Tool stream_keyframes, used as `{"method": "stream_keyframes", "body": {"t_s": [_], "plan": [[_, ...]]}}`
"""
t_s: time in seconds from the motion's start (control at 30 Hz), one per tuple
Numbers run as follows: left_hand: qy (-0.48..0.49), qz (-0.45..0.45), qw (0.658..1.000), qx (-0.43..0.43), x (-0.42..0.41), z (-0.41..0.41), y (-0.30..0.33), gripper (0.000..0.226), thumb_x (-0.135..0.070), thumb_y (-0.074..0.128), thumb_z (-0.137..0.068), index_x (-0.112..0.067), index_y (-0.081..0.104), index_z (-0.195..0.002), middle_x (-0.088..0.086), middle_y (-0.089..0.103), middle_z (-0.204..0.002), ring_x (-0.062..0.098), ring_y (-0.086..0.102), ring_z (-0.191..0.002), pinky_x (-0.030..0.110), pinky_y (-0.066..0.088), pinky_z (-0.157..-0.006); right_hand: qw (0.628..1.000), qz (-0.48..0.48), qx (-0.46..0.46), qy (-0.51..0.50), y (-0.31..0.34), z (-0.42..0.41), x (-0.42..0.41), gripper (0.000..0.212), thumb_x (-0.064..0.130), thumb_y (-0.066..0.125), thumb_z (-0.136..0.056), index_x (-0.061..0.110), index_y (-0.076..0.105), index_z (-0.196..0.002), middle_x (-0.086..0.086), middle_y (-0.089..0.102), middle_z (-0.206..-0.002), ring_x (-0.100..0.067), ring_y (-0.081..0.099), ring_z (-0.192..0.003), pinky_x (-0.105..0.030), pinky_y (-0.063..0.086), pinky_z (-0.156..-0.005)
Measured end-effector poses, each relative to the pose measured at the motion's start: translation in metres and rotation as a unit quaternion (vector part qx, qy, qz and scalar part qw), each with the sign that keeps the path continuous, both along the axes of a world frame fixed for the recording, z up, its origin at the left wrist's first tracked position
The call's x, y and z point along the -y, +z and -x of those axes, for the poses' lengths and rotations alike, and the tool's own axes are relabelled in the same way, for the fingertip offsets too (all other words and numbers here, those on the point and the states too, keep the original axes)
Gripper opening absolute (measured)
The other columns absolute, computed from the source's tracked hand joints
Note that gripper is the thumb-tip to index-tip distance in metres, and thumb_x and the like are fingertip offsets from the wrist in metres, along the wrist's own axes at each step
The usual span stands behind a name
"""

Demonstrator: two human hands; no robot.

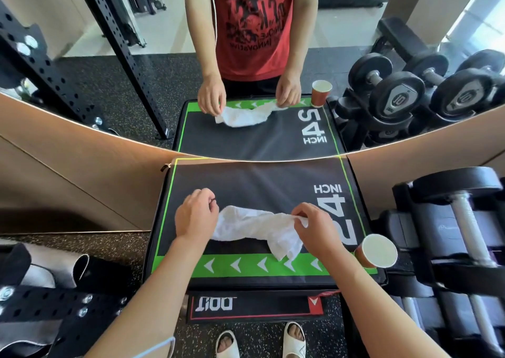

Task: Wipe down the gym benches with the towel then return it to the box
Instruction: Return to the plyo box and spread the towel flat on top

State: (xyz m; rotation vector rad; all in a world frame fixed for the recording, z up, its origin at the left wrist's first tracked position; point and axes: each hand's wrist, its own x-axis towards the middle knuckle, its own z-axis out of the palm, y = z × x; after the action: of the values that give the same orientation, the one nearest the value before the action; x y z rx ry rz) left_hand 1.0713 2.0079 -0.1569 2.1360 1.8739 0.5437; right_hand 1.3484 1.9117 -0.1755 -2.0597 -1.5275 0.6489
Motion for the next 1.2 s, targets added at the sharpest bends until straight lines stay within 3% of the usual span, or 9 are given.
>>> {"method": "stream_keyframes", "body": {"t_s": [0.2,0.33,0.43,0.57,0.67,0.9,1.0,1.1,1.2], "plan": [[-0.182,-0.050,0.982,-0.022,0.029,-0.018,-0.007,0.010,-0.009,0.069,-0.088,-0.016,0.069,-0.094,-0.003,0.064,-0.093,0.025,0.062,-0.084,0.042,0.052,-0.067,0.996,-0.014,0.083,-0.039,-0.004,-0.018,-0.015,0.021,0.001,0.063,-0.091,0.011,0.071,-0.107,-0.004,0.067,-0.105,-0.029,0.062,-0.097,-0.041,0.051,-0.083],[-0.227,0.044,0.969,-0.083,0.053,-0.010,-0.037,0.030,-0.023,0.069,-0.088,-0.024,0.069,-0.119,-0.007,0.063,-0.118,0.021,0.059,-0.111,0.039,0.050,-0.094,0.993,0.013,0.086,0.081,-0.010,0.013,0.008,0.014,0.025,0.072,-0.089,0.017,0.068,-0.100,0.002,0.061,-0.101,-0.024,0.063,-0.090,-0.038,0.053,-0.076],[-0.225,0.051,0.968,-0.097,0.058,-0.001,-0.049,0.036,-0.018,0.070,-0.087,-0.026,0.069,-0.122,-0.008,0.062,-0.118,0.019,0.059,-0.108,0.037,0.051,-0.094,0.974,0.066,0.141,0.162,-0.027,0.042,0.034,0.028,0.038,0.068,-0.088,0.020,0.066,-0.109,0.003,0.058,-0.110,-0.023,0.057,-0.098,-0.037,0.050,-0.078],[-0.194,0.008,0.973,-0.128,0.053,0.002,-0.053,0.039,0.006,0.069,-0.077,-0.016,0.074,-0.108,0.000,0.068,-0.104,0.027,0.064,-0.095,0.042,0.056,-0.082,0.976,0.019,0.169,0.134,-0.042,0.047,0.044,0.035,-0.006,0.072,-0.070,0.012,0.074,-0.100,-0.003,0.062,-0.095,-0.029,0.059,-0.082,-0.040,0.049,-0.057],[-0.187,0.010,0.973,-0.137,0.047,0.008,-0.050,0.038,0.014,0.068,-0.072,-0.012,0.074,-0.100,0.005,0.067,-0.097,0.031,0.064,-0.089,0.043,0.057,-0.079,0.973,0.023,0.191,0.126,-0.037,0.031,0.036,0.034,-0.014,0.062,-0.069,0.008,0.072,-0.092,-0.005,0.063,-0.090,-0.032,0.058,-0.083,-0.040,0.045,-0.052],[-0.262,0.117,0.955,-0.073,0.069,0.018,-0.022,0.014,-0.016,0.053,-0.084,-0.025,0.062,-0.091,-0.009,0.056,-0.097,0.022,0.059,-0.089,0.036,0.048,-0.071,0.947,0.071,0.217,0.226,-0.014,-0.022,0.053,0.034,-0.004,0.058,-0.074,0.019,0.070,-0.096,0.006,0.061,-0.103,-0.022,0.054,-0.100,-0.036,0.046,-0.081],[-0.284,0.128,0.948,-0.065,0.087,0.022,-0.020,0.008,-0.032,0.052,-0.085,-0.028,0.059,-0.086,-0.013,0.056,-0.089,0.015,0.057,-0.086,0.032,0.043,-0.069,0.946,0.119,0.199,0.225,-0.015,-0.025,0.072,0.039,0.001,0.053,-0.075,0.027,0.069,-0.100,0.015,0.056,-0.109,-0.014,0.050,-0.104,-0.026,0.038,-0.079],[-0.252,0.092,0.962,-0.050,0.078,0.009,-0.024,0.013,-0.028,0.054,-0.095,-0.028,0.067,-0.098,-0.011,0.061,-0.101,0.016,0.058,-0.097,0.035,0.049,-0.074,0.984,0.068,0.109,0.124,-0.011,-0.011,0.062,0.030,0.004,0.058,-0.085,0.023,0.070,-0.105,0.012,0.057,-0.110,-0.015,0.055,-0.098,-0.027,0.044,-0.074],[-0.263,0.105,0.955,-0.089,0.062,-0.010,-0.029,0.029,-0.022,0.056,-0.096,-0.025,0.064,-0.124,-0.007,0.056,-0.123,0.020,0.054,-0.113,0.040,0.051,-0.085,0.990,0.022,0.116,0.078,-0.011,0.001,0.030,0.037,0.013,0.059,-0.096,0.018,0.061,-0.133,0.002,0.054,-0.132,-0.023,0.054,-0.114,-0.040,0.052,-0.089]]}}
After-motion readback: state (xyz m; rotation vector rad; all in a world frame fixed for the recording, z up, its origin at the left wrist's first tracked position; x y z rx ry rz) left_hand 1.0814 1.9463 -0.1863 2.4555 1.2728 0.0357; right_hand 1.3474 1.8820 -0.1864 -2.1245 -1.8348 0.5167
